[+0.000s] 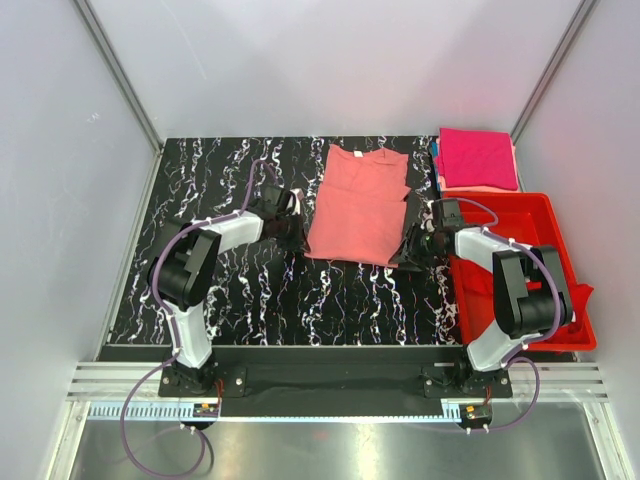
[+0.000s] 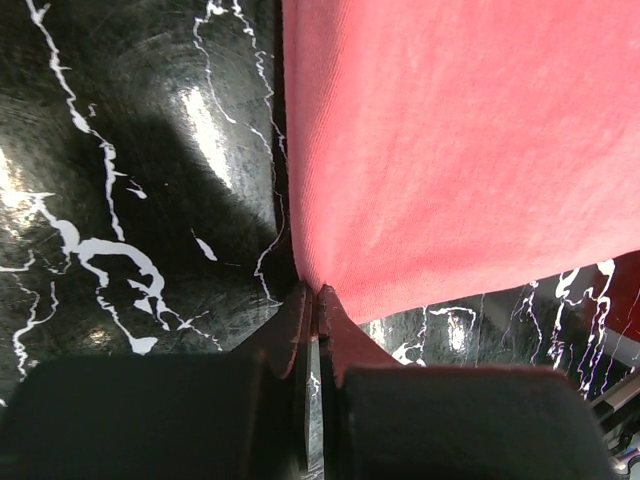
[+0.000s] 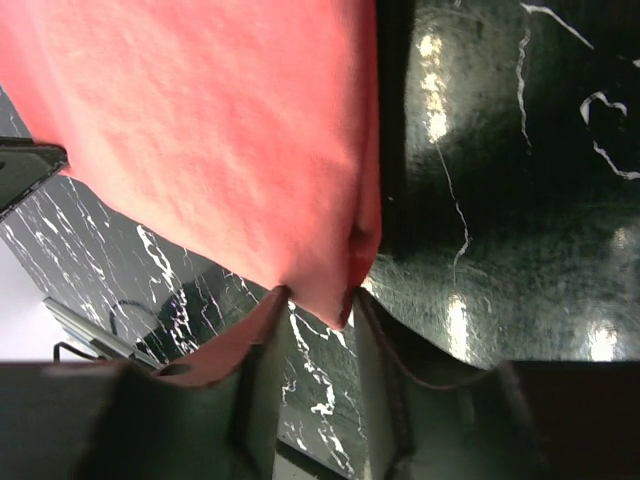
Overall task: Fold and stack the t-shirts
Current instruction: Fold the tshirt
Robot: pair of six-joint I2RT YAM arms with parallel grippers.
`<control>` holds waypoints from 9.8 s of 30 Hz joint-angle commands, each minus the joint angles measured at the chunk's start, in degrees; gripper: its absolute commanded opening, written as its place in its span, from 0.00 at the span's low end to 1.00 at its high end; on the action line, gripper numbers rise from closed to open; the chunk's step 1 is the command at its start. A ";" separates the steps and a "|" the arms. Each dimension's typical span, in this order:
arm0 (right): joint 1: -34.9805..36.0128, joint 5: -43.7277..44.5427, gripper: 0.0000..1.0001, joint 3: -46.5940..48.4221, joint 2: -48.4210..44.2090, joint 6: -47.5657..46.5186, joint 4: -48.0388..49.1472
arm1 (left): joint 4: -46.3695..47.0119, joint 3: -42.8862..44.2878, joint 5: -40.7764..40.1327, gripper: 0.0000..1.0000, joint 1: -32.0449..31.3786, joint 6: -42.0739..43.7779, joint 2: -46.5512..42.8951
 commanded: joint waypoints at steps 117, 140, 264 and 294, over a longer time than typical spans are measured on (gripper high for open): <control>13.82 10.60 0.00 -15.73 -29.79 11.72 -11.51 | -5.03 -35.36 -8.40 0.00 -9.15 -22.43 -47.08; 18.58 27.38 0.00 25.38 -15.68 2.50 -27.53 | -19.55 -0.05 -11.83 0.00 -0.37 -13.39 -34.74; 2.93 -9.53 0.64 46.94 31.91 -12.09 -2.56 | -15.53 15.22 -1.99 0.68 13.70 3.32 3.36; 8.56 -2.68 0.61 18.62 13.71 -6.11 8.26 | -19.46 21.49 7.61 0.62 15.81 10.17 6.33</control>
